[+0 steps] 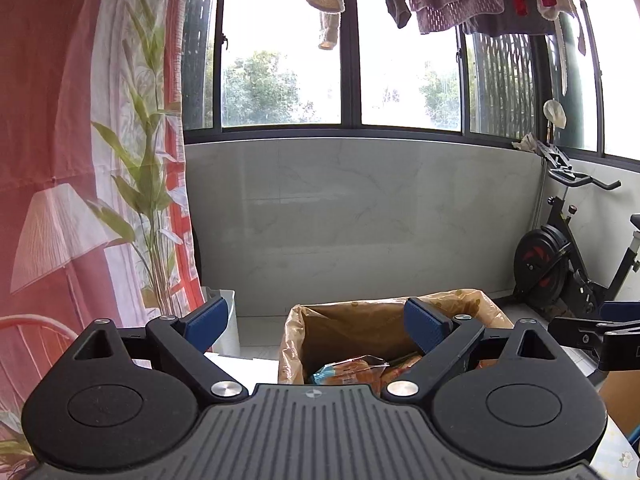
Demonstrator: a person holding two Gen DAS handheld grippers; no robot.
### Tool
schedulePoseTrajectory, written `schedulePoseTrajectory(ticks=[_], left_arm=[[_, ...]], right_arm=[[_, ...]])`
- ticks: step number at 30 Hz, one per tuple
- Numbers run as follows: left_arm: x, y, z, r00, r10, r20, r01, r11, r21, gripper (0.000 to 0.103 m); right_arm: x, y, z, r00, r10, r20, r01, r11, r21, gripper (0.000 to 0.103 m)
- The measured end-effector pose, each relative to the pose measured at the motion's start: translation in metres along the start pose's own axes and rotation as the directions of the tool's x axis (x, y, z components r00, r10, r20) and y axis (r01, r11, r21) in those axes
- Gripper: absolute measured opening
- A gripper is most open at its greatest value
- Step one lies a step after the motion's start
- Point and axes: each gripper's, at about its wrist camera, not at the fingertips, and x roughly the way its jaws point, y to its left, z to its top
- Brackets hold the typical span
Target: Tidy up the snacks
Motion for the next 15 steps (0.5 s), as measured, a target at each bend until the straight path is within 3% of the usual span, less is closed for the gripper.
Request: schedulePoseTrajectory(ticks=[15], left_arm=[[-0.0077, 0.0108, -0.0012, 1.000, 0.030, -0.007, -0.030, 0.999, -0.019, 0.096]], right_arm=[[-0.0105, 0.0047, -0.0051, 0.999, -0.039, -0.006, 0.038, 0.999, -0.030, 0.103]])
